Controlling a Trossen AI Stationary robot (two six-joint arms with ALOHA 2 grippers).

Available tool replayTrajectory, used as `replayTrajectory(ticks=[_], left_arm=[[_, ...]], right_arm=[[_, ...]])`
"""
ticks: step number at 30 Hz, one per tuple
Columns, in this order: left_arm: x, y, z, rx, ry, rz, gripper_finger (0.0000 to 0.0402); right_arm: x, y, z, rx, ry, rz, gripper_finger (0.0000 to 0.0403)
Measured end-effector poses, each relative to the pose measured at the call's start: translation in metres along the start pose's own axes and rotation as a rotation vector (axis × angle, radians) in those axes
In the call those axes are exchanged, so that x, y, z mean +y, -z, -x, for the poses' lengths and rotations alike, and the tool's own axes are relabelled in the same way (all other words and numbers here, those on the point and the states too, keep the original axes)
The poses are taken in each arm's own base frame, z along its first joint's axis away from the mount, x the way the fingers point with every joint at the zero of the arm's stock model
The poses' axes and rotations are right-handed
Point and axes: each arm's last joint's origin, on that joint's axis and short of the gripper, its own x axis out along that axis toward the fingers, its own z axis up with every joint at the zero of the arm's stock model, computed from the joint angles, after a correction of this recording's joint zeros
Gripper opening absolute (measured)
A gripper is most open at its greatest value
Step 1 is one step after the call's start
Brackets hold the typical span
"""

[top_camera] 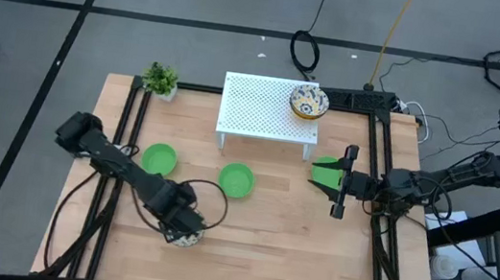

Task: Pick & Place Mini bowls
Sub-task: Stack the blue and yellow patterned bowl on top of the blue and yellow patterned bowls on the shelf

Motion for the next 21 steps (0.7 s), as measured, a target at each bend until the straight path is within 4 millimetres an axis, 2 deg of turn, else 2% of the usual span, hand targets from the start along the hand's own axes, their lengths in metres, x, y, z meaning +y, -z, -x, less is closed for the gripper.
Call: replayTrajectory(ticks=[4,10,21], left_arm=[[-0.001,0.01,-0.015,-0.075,0.078,0.054,0.0211],[-0.001,0.011,-0.049,-0.073,0.14,0.087,0.0211],[0.006,0.01,-0.075,-0.132,0.091,0.116,0.0211]], right_arm=[[0.0,0.0,0.0,-0.002,0.0,-0.001,0.0185],[0.0,0.0,0.0,-0.003,0.0,-0.005,0.0185],[0.0,0.0,0.0,-0.002,0.0,-0.005,0.0185]])
